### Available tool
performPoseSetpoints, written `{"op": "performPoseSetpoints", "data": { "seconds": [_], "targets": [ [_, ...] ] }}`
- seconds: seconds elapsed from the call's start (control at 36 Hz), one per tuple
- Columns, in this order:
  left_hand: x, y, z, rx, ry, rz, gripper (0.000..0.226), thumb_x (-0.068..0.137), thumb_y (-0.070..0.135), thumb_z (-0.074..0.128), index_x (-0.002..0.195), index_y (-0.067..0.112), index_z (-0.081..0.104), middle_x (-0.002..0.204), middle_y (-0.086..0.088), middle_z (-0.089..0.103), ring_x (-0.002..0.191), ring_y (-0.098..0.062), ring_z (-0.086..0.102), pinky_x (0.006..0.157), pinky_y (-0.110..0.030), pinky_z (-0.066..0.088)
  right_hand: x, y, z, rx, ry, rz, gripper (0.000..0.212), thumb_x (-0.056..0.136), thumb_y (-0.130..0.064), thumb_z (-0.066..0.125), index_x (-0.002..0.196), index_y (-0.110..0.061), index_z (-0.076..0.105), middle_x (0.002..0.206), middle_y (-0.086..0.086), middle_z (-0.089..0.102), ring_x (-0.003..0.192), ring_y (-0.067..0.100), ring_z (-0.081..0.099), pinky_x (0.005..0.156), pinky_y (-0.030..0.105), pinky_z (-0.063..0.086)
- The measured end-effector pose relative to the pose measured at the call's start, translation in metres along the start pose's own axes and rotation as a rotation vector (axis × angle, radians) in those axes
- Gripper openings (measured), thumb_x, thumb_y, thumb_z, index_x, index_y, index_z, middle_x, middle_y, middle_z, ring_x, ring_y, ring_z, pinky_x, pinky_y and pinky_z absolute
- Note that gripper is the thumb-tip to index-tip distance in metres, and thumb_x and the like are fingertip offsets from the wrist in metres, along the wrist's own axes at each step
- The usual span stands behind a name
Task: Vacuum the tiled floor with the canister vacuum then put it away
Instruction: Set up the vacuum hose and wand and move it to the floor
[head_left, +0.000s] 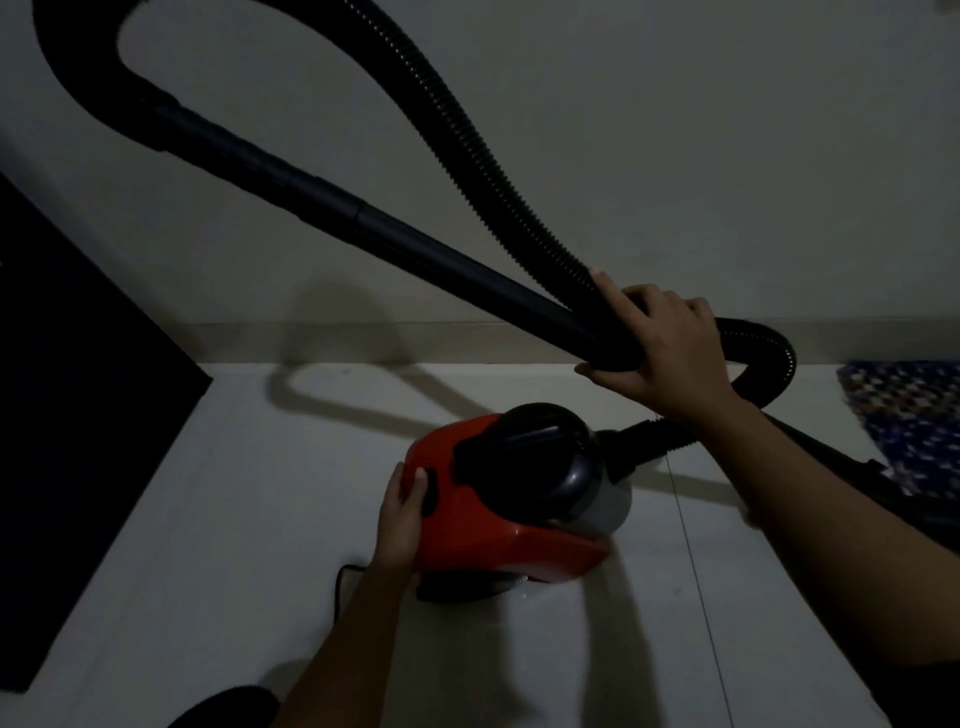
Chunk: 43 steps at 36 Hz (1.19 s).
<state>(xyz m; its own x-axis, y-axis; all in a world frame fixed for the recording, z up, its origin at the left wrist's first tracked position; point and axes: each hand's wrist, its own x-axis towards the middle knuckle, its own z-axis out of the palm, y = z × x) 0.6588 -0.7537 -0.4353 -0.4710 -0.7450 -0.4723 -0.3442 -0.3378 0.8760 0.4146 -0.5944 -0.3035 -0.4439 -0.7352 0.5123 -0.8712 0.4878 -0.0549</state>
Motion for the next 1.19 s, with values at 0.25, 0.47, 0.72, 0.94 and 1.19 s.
{"op": "performPoseSetpoints", "data": {
  "seconds": [0.25,0.47,0.72,0.94,1.19],
  "targets": [
    [0.016,-0.005,-0.004,-0.005,0.044,0.009,0.06,0.096,0.032,0.05,0.149,0.014,0.028,0.15,-0.013,0.036,0.133,-0.034,0.04,0.108,-0.049,0.039,0.005,0.006,0.011,0.022,-0.013,0.039,0.09,0.068,-0.065,0.05,0.146,-0.027,0.027,0.105,0.009,0.061,0.087,0.03,0.061,0.076,0.038,0.04],
    [0.017,-0.006,-0.001,0.078,0.082,0.062,0.055,0.096,0.03,0.05,0.146,0.012,0.034,0.147,-0.015,0.041,0.13,-0.034,0.044,0.107,-0.049,0.041,0.006,0.01,0.017,0.033,-0.022,0.058,0.09,0.069,-0.064,0.049,0.147,-0.028,0.023,0.105,0.011,0.061,0.088,0.03,0.06,0.078,0.039,0.041],
    [0.019,-0.004,-0.002,-0.095,0.067,-0.033,0.057,0.093,0.025,0.057,0.144,0.012,0.036,0.146,-0.013,0.042,0.129,-0.033,0.045,0.107,-0.051,0.04,-0.004,0.013,0.016,0.046,-0.051,0.073,0.091,0.066,-0.06,0.057,0.145,-0.028,0.029,0.105,0.01,0.061,0.087,0.03,0.061,0.076,0.039,0.041],
    [0.012,0.026,-0.001,-0.069,0.026,-0.097,0.061,0.09,0.03,0.062,0.142,0.008,0.039,0.141,-0.018,0.048,0.124,-0.035,0.051,0.105,-0.052,0.042,-0.027,0.03,0.002,0.07,-0.121,0.118,0.102,0.062,-0.049,0.08,0.145,-0.034,0.023,0.106,0.009,0.06,0.093,0.03,0.06,0.08,0.039,0.039],
    [-0.088,0.133,0.077,0.288,-0.07,0.918,0.044,0.09,0.026,0.062,0.132,0.017,0.053,0.137,0.005,0.051,0.128,-0.006,0.044,0.106,-0.017,0.037,-0.04,0.041,-0.024,0.097,-0.122,0.189,0.102,0.065,-0.044,0.079,0.148,-0.033,0.021,0.109,0.008,0.058,0.1,0.029,0.057,0.084,0.04,0.037]
  ]
}}
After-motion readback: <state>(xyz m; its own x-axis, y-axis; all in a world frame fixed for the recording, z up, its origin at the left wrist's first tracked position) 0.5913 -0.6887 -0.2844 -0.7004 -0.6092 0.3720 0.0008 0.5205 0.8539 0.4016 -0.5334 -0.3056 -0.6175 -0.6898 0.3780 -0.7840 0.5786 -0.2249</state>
